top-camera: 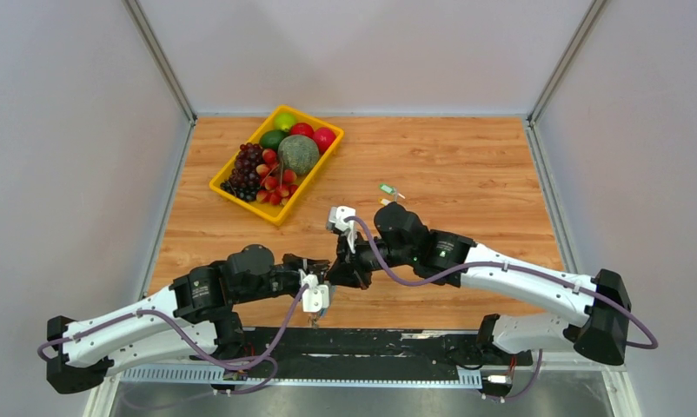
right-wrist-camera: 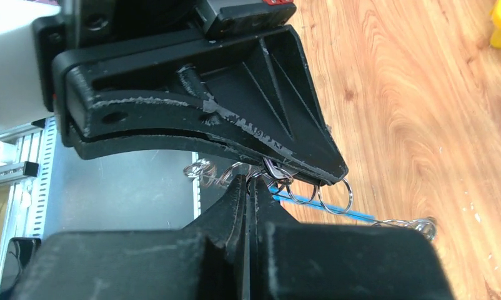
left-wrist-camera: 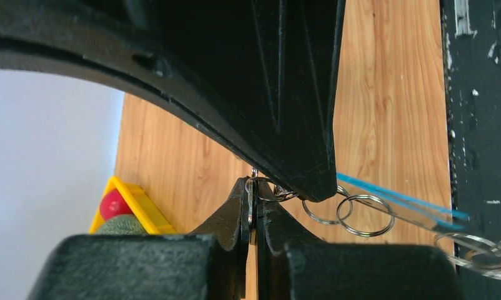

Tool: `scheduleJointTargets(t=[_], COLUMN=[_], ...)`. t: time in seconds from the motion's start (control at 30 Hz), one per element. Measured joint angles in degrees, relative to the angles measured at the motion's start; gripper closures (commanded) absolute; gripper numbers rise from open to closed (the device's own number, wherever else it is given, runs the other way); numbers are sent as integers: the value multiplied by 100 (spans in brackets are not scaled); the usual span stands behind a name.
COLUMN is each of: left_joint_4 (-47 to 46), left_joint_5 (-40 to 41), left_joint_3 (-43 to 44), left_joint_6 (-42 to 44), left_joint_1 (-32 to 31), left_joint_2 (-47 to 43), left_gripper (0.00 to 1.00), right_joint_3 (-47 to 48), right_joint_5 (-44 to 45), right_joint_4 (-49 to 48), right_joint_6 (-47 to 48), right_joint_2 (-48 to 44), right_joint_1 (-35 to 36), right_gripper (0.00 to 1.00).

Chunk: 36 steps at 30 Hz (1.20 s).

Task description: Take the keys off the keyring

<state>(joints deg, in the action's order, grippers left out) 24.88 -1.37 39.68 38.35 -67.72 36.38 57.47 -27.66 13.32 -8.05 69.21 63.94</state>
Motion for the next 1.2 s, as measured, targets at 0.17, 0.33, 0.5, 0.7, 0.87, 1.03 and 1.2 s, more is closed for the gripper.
scheduleJointTargets(t=[0.17, 0.33, 0.5, 0.7, 0.87, 1.03, 1.2], left_joint_4=[-17, -459, -586, -649, -669, -675, -675], left_joint_5=[-7, -131, -181, -188, -203, -205, -223], left_joint_3=[-9, -9, -9, -9, -9, -9, -9], left_joint_6=[2, -2, -2, -2, -2, -2, -2], left_joint_1=[-2, -15, -17, -17, -17, -17, -17], left_joint_2=[48, 55, 59, 59, 59, 59, 59], left_gripper=[100, 100, 100, 100, 100, 100, 100], right_joint_3=[7, -363, -809, -1526, -2004, -2203, -2400], right_joint_5=[98, 208, 278, 361, 417, 417, 415], right_joint_4=[59, -199, -590, -1196, -1718, -2299, -2671], right_joint_6=[-17, 157, 387, 706, 979, 1215, 1386], right_joint_2=[7, -634, -1174, -1432, -1687, -1797, -1794], right_joint_1=[31, 127, 129, 129, 142, 177, 221], right_gripper=[77, 73, 73, 73, 75, 76, 77])
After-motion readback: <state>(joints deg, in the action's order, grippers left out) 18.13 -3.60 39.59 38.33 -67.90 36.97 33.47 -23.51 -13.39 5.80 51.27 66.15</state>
